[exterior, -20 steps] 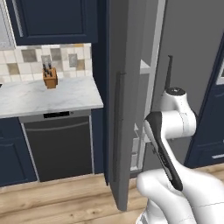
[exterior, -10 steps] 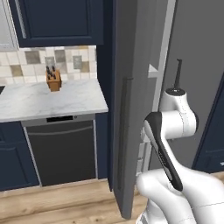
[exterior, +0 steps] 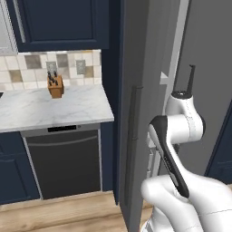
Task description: Take the bottled waters from the counter and place them in the freezer to freeze. Close the freezer door after placing the bottles.
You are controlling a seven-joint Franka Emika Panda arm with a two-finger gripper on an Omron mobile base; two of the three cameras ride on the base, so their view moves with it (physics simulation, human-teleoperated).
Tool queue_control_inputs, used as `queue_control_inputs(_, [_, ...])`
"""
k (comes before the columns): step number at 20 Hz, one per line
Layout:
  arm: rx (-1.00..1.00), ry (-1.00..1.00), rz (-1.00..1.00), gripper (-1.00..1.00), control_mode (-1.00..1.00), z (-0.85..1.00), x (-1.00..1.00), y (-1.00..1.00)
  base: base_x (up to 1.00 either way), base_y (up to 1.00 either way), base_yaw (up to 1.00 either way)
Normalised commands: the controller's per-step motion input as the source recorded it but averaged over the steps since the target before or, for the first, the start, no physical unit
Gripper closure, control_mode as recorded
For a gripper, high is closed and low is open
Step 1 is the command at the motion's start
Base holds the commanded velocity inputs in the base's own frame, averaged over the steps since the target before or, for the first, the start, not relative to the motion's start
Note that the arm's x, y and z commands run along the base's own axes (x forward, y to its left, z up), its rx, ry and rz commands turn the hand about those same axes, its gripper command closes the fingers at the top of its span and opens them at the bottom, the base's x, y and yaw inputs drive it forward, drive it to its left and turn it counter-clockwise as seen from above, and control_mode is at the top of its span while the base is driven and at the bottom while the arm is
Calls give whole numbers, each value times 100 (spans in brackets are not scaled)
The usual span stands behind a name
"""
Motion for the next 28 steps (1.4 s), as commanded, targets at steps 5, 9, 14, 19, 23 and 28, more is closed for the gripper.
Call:
queue_control_inputs(5, [0, 0, 0, -100, 100, 0, 0, 0, 8, 1, 0])
queue_control_inputs(9, [0, 0, 0, -100, -100, 0, 0, 3, 0, 0, 0])
queue_control_inputs(14, [-6, -5, -7, -100, -100, 1, 3, 49, 0, 0, 0])
queue_control_inputs(19, [-9, -12, -37, -100, -100, 4, 33, 76, 0, 0, 0])
queue_control_inputs(23, [-15, -16, -38, -100, -100, 0, 64, 66, 0, 0, 0])
queue_control_inputs(28, [-25, -30, -34, -100, -100, 0, 90, 53, 0, 0, 0])
